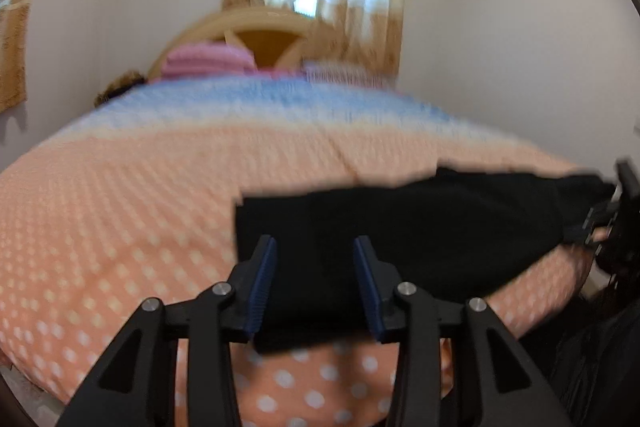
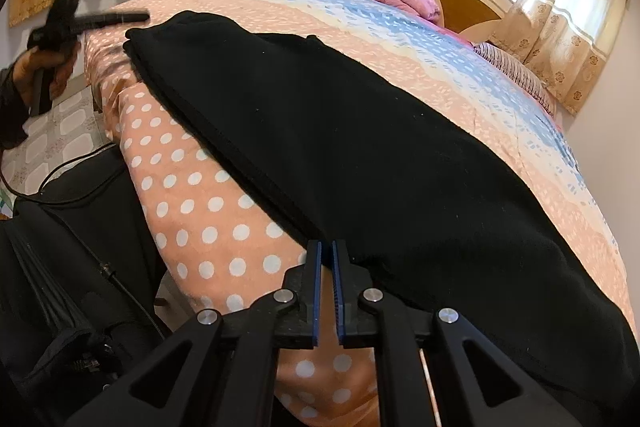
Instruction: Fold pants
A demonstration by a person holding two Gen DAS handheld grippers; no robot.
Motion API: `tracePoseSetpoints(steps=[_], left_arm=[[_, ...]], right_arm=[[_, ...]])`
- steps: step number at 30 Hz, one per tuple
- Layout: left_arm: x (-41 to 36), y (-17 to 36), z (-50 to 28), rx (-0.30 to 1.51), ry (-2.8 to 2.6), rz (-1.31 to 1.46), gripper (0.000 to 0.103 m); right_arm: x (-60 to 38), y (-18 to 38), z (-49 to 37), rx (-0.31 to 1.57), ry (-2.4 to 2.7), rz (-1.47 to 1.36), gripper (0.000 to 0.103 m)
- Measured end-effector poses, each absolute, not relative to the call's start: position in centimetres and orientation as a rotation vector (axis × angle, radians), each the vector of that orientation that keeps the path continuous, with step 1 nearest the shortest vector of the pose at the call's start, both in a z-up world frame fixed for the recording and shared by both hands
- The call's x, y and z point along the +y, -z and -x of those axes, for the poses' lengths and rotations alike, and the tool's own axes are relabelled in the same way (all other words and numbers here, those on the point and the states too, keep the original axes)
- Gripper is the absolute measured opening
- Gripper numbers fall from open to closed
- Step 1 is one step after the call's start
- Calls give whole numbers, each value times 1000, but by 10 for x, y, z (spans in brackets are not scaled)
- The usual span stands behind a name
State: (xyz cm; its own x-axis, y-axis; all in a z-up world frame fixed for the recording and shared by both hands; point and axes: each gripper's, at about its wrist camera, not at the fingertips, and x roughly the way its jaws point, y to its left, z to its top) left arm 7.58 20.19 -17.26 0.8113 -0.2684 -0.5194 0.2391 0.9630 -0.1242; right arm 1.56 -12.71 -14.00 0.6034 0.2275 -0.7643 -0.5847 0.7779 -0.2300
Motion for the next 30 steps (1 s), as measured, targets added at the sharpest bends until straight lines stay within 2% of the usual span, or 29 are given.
tracePoseSetpoints(steps=[1, 6, 8, 9, 10, 12, 14, 16, 25, 28, 30], left_arm=[[198, 181, -78, 606, 270, 54, 42], [195, 186, -66, 561, 270, 35, 45], [200, 181, -65, 568, 278, 71, 45], [202, 178, -64, 570, 282, 90, 45], [202, 174, -62, 567, 285, 100, 45], [197, 161, -58, 538, 286, 101, 45], [189, 150, -57, 509, 291, 91, 59], [178, 139, -59, 484, 312, 85, 64], [88, 118, -79, 498, 523, -57, 64], [56, 115, -82, 508, 604, -100, 64], [34, 115, -81, 519, 664, -130, 64]], right_arm=[[-129, 140, -15, 795, -493, 486, 6], [-141, 141, -18, 813, -474, 447, 8], [-145, 138, -19, 813, -468, 426, 27], [-148, 136, -18, 814, -463, 409, 53], [-150, 135, -17, 810, -462, 393, 63], [-159, 128, -15, 799, -462, 346, 63], [-167, 124, -14, 793, -445, 317, 63], [-179, 118, -13, 782, -420, 280, 63], [-310, 64, 6, 661, -93, -14, 63], [-373, 48, 25, 615, 67, -196, 57], [-413, 46, 37, 614, 143, -351, 57]])
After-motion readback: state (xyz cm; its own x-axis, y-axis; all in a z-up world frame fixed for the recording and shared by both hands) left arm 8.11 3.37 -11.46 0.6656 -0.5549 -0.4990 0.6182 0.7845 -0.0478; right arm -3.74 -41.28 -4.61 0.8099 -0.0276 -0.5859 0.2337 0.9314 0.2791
